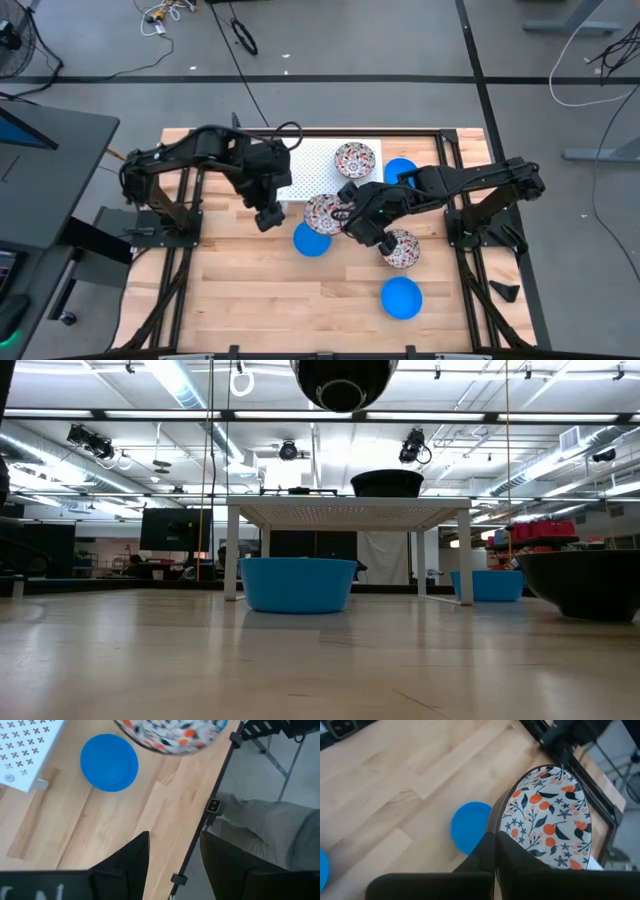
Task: Pick & Place Mini bowls
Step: Stack the left white patterned bowl on top of the other white patterned bowl on the shelf
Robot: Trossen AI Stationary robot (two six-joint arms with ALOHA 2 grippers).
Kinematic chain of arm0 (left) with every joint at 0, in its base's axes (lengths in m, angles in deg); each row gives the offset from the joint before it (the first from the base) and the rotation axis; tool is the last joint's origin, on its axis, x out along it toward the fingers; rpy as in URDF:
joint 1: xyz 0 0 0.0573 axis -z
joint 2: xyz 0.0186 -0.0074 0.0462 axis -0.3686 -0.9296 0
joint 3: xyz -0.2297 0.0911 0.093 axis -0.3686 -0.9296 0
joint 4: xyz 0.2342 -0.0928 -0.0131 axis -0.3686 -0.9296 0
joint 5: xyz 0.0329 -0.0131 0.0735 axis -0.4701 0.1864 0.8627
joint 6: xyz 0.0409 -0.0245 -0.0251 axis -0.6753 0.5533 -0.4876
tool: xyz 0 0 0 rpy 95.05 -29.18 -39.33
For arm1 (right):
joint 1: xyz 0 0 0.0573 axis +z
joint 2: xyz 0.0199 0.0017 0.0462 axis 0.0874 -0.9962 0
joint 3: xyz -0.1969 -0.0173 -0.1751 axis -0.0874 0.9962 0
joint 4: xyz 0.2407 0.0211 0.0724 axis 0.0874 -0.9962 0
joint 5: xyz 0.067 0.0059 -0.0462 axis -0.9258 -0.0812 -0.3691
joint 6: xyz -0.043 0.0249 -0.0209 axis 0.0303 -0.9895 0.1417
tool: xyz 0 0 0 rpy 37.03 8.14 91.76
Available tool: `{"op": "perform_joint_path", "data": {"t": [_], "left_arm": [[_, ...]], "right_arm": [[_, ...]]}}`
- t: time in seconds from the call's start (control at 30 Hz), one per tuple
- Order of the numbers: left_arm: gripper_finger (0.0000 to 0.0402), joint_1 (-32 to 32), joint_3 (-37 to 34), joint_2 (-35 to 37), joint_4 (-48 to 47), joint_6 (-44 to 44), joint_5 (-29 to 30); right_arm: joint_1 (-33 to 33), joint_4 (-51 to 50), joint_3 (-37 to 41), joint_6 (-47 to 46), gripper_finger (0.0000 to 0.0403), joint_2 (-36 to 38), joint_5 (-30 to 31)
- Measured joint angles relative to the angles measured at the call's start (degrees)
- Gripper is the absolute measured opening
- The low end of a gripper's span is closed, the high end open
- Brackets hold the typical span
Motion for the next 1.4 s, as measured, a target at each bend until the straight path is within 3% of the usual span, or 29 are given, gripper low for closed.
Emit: {"op": "perform_joint_path", "data": {"t": [0.3,0.77,1.4], "left_arm": [[0.0179,0.77,0.0,0.14,0.14,-1.82,0.52],[0.0179,1.0,0.0,0.09,1.34,2.66,3.04],[0.0179,0.95,0.0,0.08,1.41,-0.44,3.16]], "right_arm": [[-2.03,-2.96,0.0,-3.53,0.0,1.37,3.35],[-9.47,-3.33,-0.04,4.24,0.0,3.28,4.36],[-23.05,-8.46,-0.04,5.66,0.0,3.28,6.11]]}}
